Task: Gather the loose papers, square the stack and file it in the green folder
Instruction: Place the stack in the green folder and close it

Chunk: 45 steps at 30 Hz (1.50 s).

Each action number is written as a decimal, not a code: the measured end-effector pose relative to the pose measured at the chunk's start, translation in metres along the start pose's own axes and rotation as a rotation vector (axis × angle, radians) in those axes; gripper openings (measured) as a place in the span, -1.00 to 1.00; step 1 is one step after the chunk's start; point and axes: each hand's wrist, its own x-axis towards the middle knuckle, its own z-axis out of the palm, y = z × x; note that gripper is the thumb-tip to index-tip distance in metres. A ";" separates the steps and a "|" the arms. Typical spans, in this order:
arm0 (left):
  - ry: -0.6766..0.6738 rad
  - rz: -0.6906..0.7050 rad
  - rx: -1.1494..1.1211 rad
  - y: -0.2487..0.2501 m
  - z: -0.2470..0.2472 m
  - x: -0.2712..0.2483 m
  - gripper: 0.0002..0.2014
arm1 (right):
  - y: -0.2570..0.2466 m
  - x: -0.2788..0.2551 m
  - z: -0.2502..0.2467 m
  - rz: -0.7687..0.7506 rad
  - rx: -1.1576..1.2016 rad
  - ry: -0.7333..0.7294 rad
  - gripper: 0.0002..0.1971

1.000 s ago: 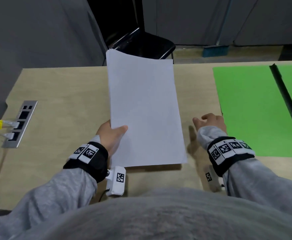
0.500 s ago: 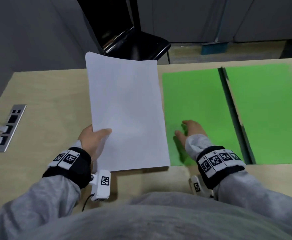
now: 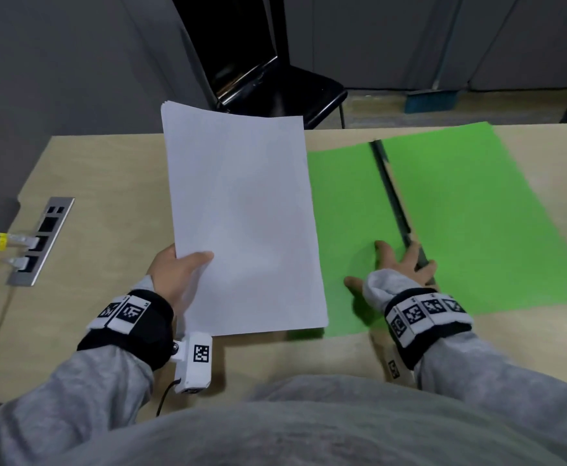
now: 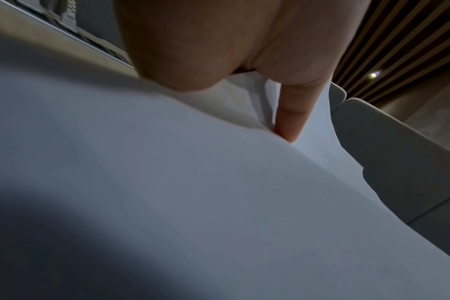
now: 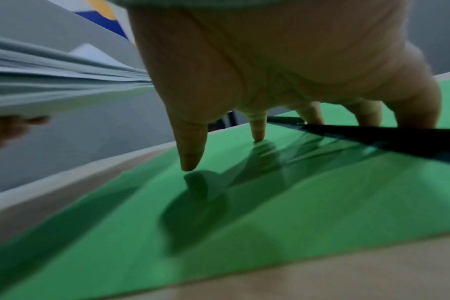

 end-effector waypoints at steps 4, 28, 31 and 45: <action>0.007 -0.005 -0.013 0.003 -0.022 0.007 -0.83 | -0.045 -0.028 0.014 -0.147 0.007 -0.141 -0.17; -0.267 0.003 0.282 -0.010 -0.104 0.063 -0.60 | -0.142 -0.087 0.042 -0.329 0.779 -0.023 -0.80; -0.231 -0.003 0.473 -0.014 -0.102 0.067 -0.70 | -0.133 -0.083 0.033 -0.250 0.805 0.073 -0.77; 0.119 -0.481 0.654 -0.043 -0.117 0.049 -0.25 | -0.074 -0.039 0.030 -0.125 0.715 -0.097 -0.80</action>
